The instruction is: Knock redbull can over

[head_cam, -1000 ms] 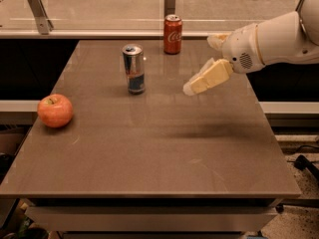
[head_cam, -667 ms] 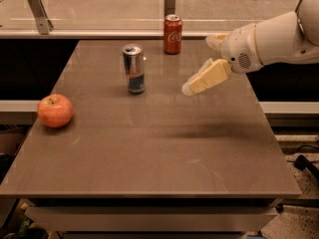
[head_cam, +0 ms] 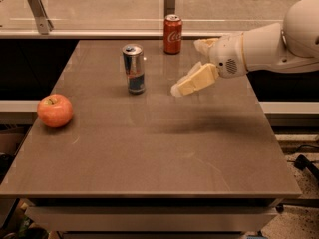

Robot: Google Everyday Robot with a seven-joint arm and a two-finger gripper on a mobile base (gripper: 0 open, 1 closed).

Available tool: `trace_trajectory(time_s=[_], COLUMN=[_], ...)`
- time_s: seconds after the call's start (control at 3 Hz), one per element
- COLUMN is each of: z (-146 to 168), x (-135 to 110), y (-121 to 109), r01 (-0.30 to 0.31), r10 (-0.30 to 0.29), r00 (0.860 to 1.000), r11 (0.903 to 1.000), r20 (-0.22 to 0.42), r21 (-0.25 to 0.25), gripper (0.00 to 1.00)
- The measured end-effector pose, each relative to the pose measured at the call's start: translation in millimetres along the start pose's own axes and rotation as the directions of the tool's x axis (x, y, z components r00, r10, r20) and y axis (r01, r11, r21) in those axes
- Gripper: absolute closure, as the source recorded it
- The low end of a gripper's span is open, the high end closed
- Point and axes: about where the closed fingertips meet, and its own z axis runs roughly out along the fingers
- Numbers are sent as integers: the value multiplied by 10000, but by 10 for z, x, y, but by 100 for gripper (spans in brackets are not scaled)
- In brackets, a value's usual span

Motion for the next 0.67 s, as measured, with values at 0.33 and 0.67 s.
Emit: trace_trajectory(time_s=[0.33, 0.67], z=[208, 387], x=[1, 10], y=[35, 61], r01=[-66, -169], r10=[76, 194], r00=[9991, 9964], r11=[9997, 9994], r20=[417, 820], r21=[-248, -306], gripper=[0, 0])
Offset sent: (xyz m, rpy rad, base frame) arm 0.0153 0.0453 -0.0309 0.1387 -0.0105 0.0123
